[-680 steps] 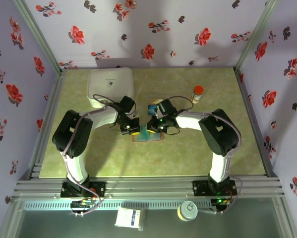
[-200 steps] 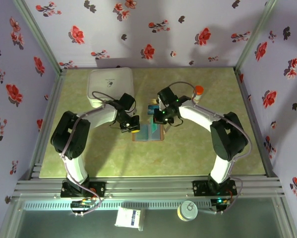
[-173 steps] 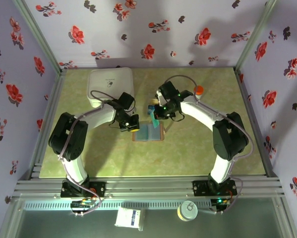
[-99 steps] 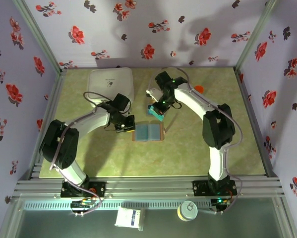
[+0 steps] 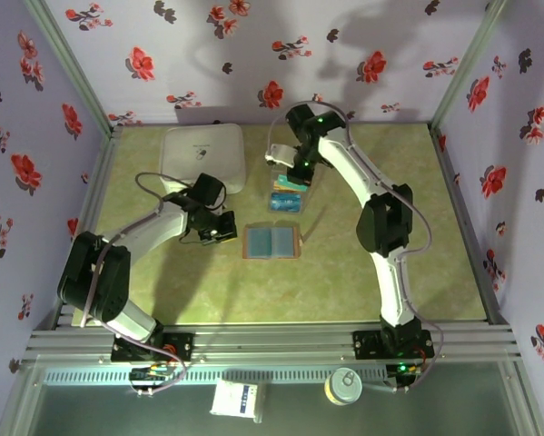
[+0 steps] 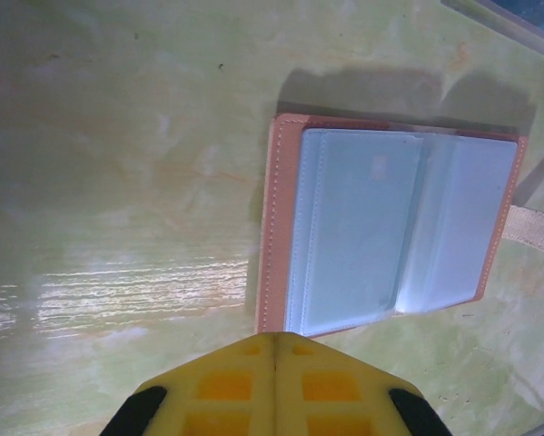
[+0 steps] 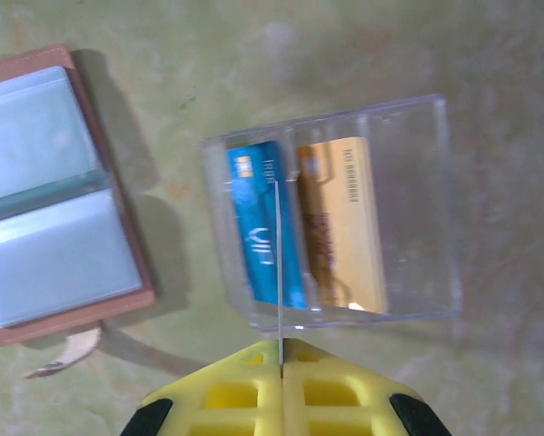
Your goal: Take the credit cards out of the card holder
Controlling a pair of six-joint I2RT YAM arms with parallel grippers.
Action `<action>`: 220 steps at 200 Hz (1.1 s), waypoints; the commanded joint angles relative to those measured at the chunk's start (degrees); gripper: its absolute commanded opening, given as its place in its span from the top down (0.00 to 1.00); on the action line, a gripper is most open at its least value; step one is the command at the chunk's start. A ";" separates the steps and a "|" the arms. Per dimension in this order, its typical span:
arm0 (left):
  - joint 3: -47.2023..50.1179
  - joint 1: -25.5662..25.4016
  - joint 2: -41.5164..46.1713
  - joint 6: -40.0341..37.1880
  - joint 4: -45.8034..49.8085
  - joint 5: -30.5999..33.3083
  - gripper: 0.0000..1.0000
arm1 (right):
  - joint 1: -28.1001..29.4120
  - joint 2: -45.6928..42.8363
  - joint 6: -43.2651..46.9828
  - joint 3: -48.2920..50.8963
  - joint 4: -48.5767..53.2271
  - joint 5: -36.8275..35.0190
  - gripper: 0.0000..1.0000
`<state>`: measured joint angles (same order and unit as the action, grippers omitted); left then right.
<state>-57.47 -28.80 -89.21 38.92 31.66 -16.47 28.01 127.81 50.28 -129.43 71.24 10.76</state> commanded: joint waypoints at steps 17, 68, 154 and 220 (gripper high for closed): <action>0.53 0.89 0.58 -1.46 0.68 0.30 1.00 | -1.99 5.26 5.51 -9.40 4.85 1.00 1.00; -0.62 1.19 -0.80 -1.74 0.70 -0.05 1.00 | -3.05 7.65 6.17 -10.39 -1.90 2.32 1.00; 0.95 1.70 0.08 -1.36 1.06 0.64 1.00 | -3.13 12.67 6.06 -12.13 -7.30 2.38 1.00; 1.05 1.99 -0.83 -0.86 -0.02 0.29 1.00 | -2.96 12.63 5.91 -12.62 -4.96 0.90 0.90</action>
<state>-56.38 -27.31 -89.30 38.57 31.70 -16.47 25.10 140.42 55.55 -140.03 64.62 12.40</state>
